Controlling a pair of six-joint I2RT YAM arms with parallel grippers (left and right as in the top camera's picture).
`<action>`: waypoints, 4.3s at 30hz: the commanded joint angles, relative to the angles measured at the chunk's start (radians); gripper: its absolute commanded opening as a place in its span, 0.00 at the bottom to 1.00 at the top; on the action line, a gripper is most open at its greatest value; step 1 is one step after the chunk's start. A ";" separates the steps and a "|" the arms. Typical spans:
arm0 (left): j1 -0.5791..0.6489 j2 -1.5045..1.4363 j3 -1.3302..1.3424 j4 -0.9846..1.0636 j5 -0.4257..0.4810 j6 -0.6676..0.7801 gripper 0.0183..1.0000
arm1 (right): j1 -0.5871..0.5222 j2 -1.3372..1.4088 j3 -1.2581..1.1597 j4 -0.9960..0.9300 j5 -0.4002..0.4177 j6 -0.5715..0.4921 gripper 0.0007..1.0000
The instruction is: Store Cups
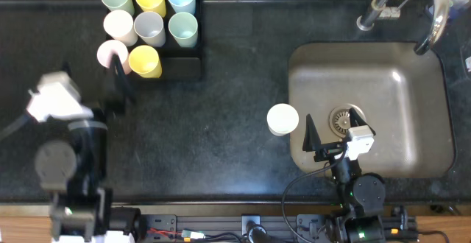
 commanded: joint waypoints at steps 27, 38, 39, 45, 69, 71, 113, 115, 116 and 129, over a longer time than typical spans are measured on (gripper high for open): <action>-0.012 -0.548 -0.546 -0.192 0.150 0.089 1.00 | -0.003 -0.008 -0.013 0.006 -0.004 -0.003 1.00; -0.012 -0.548 -0.546 -0.192 0.150 0.089 1.00 | -0.003 -0.008 -0.013 0.006 -0.004 -0.003 1.00; -0.012 -0.548 -0.546 -0.192 0.150 0.089 1.00 | -0.003 -0.008 -0.013 0.006 -0.004 -0.003 1.00; -0.012 -0.548 -0.546 -0.192 0.150 0.089 1.00 | -0.003 -0.008 -0.013 0.006 -0.004 -0.003 1.00; -0.012 -0.548 -0.546 -0.192 0.150 0.089 1.00 | -0.001 -0.008 -0.013 0.005 0.008 -0.003 1.00; -0.012 -0.548 -0.546 -0.192 0.150 0.089 1.00 | -0.001 -0.008 -0.010 0.005 0.007 -0.003 1.00; -0.012 -0.548 -0.546 -0.192 0.150 0.089 1.00 | 0.004 1.578 1.283 -1.274 -0.113 -0.004 1.00; -0.012 -0.548 -0.546 -0.192 0.150 0.089 1.00 | 0.018 1.608 1.283 -1.266 -0.112 -0.004 1.00; -0.012 -0.548 -0.546 -0.192 0.150 0.089 1.00 | 0.021 1.616 1.283 -1.262 -0.112 -0.004 1.00; -0.012 -0.548 -0.546 -0.192 0.150 0.089 1.00 | 0.079 1.685 1.282 -1.166 -0.109 -0.003 0.81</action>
